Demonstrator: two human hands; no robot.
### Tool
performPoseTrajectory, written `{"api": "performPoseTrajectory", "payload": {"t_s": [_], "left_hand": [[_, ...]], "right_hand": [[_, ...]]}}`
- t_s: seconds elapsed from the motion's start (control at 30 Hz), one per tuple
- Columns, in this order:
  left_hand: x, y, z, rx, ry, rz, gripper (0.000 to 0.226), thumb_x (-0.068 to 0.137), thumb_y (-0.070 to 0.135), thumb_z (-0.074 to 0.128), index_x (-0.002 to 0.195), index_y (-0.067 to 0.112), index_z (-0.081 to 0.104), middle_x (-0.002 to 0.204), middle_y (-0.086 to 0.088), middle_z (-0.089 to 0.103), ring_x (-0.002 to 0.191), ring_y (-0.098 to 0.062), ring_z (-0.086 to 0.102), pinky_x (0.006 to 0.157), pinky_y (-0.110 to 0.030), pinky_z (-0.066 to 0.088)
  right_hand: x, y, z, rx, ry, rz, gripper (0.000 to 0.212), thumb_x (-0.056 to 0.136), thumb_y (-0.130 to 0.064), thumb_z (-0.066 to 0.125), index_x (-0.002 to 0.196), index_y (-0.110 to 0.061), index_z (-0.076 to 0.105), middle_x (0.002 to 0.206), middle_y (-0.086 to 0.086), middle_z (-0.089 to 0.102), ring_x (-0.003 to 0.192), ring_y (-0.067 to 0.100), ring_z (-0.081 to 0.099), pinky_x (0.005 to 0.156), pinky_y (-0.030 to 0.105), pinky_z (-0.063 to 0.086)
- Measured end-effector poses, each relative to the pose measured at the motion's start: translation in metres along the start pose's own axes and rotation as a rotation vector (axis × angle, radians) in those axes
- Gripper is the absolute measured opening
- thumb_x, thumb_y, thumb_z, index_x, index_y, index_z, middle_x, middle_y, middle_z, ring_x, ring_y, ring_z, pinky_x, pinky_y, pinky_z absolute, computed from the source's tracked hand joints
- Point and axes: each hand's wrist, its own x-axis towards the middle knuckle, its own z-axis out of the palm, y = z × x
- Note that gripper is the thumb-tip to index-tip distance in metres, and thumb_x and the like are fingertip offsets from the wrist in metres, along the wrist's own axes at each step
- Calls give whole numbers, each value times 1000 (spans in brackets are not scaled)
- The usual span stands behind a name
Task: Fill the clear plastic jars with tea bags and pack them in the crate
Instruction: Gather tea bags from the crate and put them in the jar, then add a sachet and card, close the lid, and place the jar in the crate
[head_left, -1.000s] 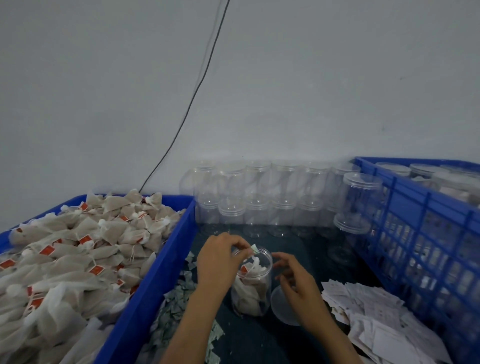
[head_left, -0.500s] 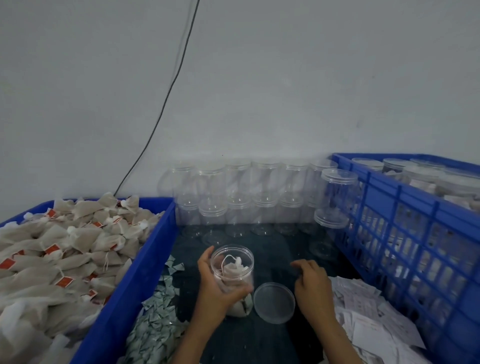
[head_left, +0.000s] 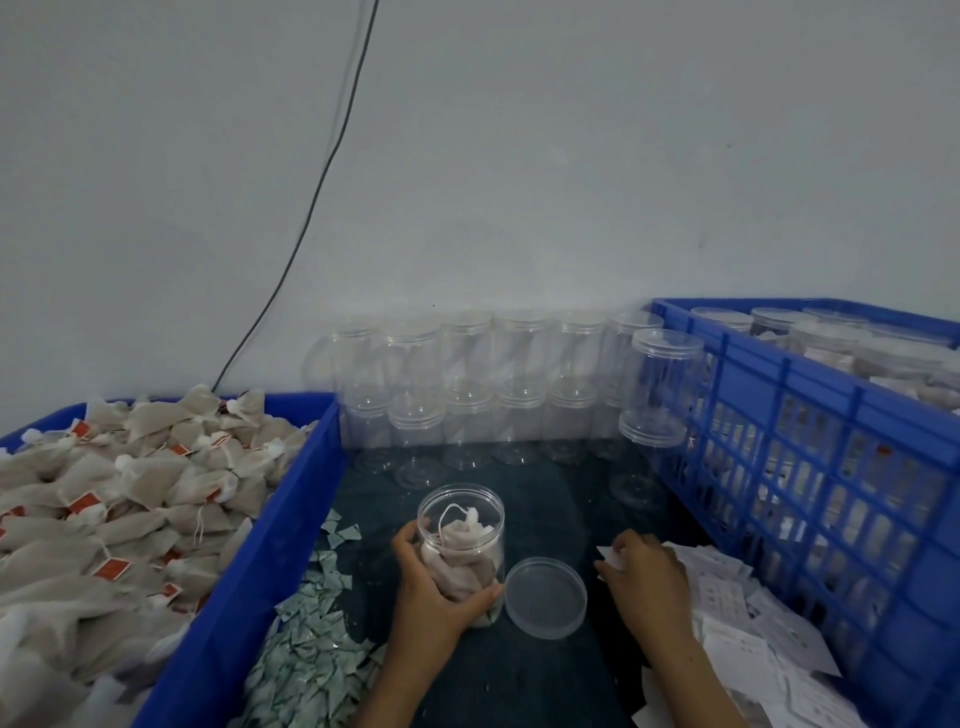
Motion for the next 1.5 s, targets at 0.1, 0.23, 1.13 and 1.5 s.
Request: {"api": "performPoseTrajectory", "payload": {"t_s": [0.1, 0.23, 1.13, 1.5], "left_hand": [[-1, -1, 0, 7, 16, 8, 100, 54, 11, 93, 128, 25, 29, 123, 13, 50, 110, -3, 56, 85, -14, 47], [-2, -2, 1, 7, 28, 20, 99, 53, 13, 94, 126, 29, 29, 123, 14, 51, 109, -2, 56, 81, -8, 46], [-8, 3, 2, 66, 3, 85, 99, 47, 40, 90, 122, 54, 27, 126, 18, 52, 111, 4, 55, 85, -14, 48], [-10, 10, 3, 158, -37, 170, 100, 48, 38, 92, 127, 56, 34, 124, 17, 57, 111, -3, 58, 87, -32, 55]], "right_hand": [[0, 0, 0, 12, 21, -16, 19, 94, -34, 55, 101, -17, 62, 107, 2, 62, 93, 16, 59, 81, 28, 47], [2, 3, -1, 183, 10, 72, 19, 92, -34, 60, 98, -17, 65, 103, -1, 65, 90, 14, 61, 73, 25, 45], [-10, -27, -21, 733, 564, -157, 8, 90, -1, 60, 88, -8, 63, 90, 8, 61, 74, 18, 58, 65, 27, 44], [-44, -76, -27, 648, 568, -723, 15, 83, -20, 66, 80, -7, 73, 85, -1, 64, 81, 1, 54, 73, 10, 44]]}}
